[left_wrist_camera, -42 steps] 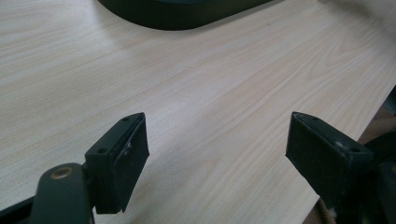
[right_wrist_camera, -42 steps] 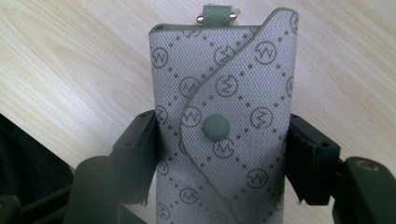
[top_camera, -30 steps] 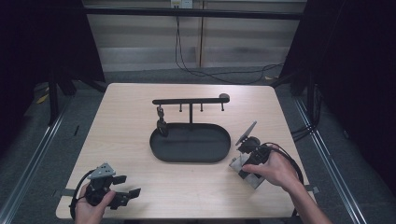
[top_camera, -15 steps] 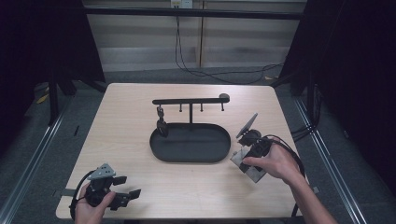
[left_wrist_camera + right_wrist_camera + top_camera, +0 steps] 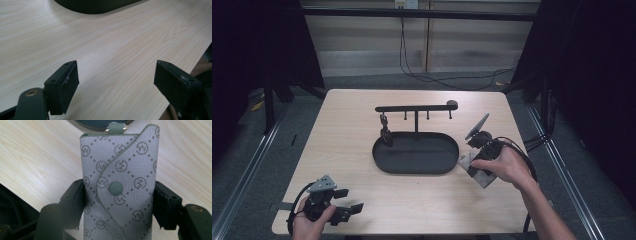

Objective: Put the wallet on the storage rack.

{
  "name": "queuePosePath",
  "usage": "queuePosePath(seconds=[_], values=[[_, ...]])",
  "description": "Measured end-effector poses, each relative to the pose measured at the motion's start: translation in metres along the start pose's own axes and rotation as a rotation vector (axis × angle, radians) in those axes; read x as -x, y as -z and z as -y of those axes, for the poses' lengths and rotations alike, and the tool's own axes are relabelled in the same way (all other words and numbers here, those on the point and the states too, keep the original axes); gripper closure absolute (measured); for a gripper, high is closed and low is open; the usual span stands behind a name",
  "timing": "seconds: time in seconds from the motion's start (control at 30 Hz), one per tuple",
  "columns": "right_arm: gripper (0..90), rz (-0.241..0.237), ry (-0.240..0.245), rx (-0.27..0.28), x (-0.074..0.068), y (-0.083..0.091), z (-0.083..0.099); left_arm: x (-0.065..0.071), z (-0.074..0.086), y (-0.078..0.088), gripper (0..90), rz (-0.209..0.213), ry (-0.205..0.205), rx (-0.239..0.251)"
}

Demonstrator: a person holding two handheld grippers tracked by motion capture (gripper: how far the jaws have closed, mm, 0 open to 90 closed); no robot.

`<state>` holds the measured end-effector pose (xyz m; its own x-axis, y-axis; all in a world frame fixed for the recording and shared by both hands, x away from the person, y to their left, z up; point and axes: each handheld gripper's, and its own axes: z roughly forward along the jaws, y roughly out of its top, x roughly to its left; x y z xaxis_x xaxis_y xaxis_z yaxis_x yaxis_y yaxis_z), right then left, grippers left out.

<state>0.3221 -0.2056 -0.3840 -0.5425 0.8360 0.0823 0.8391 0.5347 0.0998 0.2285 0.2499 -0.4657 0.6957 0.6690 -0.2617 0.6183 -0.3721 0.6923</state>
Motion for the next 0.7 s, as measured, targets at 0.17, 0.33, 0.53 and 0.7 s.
queuePosePath(seconds=[0.17,0.33,0.53,0.7], values=[[34.2,0.000,-0.011,0.019,0.001,0.007,-0.009,0.001,-0.001,0.000,19.8,0.008,-0.006,0.011],[34.2,0.004,-0.019,0.044,0.001,0.009,-0.019,0.001,-0.001,0.002,19.8,0.005,-0.007,0.018],[34.2,-0.022,-0.021,0.068,0.002,0.010,-0.028,0.001,-0.001,0.002,19.8,0.005,-0.010,0.017],[34.2,-0.043,-0.036,0.090,0.003,0.013,-0.035,0.001,0.000,0.002,19.8,0.009,-0.013,0.016]])
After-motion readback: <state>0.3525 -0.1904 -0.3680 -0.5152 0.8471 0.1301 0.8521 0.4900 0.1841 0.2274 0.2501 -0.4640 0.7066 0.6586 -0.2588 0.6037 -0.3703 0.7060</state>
